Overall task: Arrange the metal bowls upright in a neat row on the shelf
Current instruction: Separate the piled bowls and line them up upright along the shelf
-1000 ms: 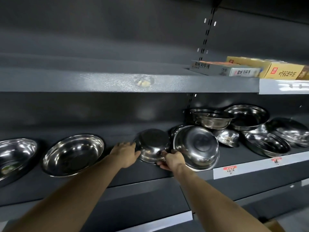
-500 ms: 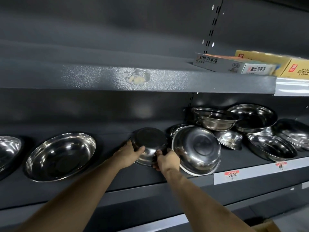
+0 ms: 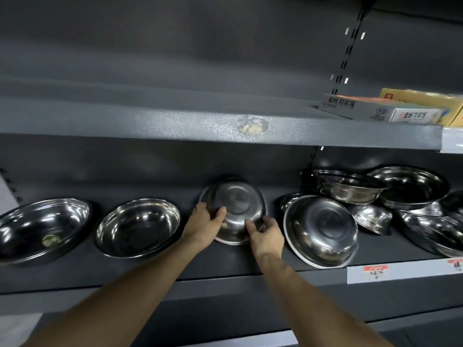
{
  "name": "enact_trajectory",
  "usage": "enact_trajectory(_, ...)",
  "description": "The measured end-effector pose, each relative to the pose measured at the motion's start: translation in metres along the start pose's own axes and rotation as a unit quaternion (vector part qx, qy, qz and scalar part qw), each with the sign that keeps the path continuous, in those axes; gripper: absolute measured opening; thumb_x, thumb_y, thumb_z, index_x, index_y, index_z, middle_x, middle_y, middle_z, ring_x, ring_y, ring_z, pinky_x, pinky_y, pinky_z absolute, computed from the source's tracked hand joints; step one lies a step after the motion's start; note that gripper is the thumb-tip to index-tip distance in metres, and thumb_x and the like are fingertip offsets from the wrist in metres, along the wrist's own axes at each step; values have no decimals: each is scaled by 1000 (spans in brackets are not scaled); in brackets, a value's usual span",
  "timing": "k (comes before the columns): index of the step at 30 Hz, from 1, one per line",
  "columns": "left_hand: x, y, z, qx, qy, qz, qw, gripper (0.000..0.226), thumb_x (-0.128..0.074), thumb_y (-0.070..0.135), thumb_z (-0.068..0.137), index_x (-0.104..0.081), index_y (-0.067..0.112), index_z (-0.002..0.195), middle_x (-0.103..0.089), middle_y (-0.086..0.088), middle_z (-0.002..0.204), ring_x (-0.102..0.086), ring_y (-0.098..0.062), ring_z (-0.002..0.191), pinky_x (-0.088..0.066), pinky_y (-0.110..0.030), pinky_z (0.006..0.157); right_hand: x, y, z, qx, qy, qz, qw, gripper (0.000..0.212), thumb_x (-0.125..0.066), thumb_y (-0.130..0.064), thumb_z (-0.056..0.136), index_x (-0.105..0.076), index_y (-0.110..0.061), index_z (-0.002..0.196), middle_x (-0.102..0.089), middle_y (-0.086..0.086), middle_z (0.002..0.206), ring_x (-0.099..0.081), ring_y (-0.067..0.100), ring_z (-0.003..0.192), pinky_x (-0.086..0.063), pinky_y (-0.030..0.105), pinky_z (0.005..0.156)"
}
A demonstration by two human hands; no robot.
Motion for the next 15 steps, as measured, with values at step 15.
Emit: enact_trajectory(15, 27, 11, -28, 32, -37, -294, 955, 90, -22, 85, 80, -43, 28, 147, -48, 2, 150, -42, -20, 141, -27, -44, 120, 32, -11, -40, -19, 100, 216, 971, 45, -45, 7, 88, -62, -13, 124, -69, 5, 117, -61, 16, 106, -42, 22, 101)
Point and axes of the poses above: each hand's wrist, its own z-axis towards the middle knuckle, its own x-axis out of the back of the hand, y = z × x, the point moved 4 cm from there along z, towards the middle knuckle
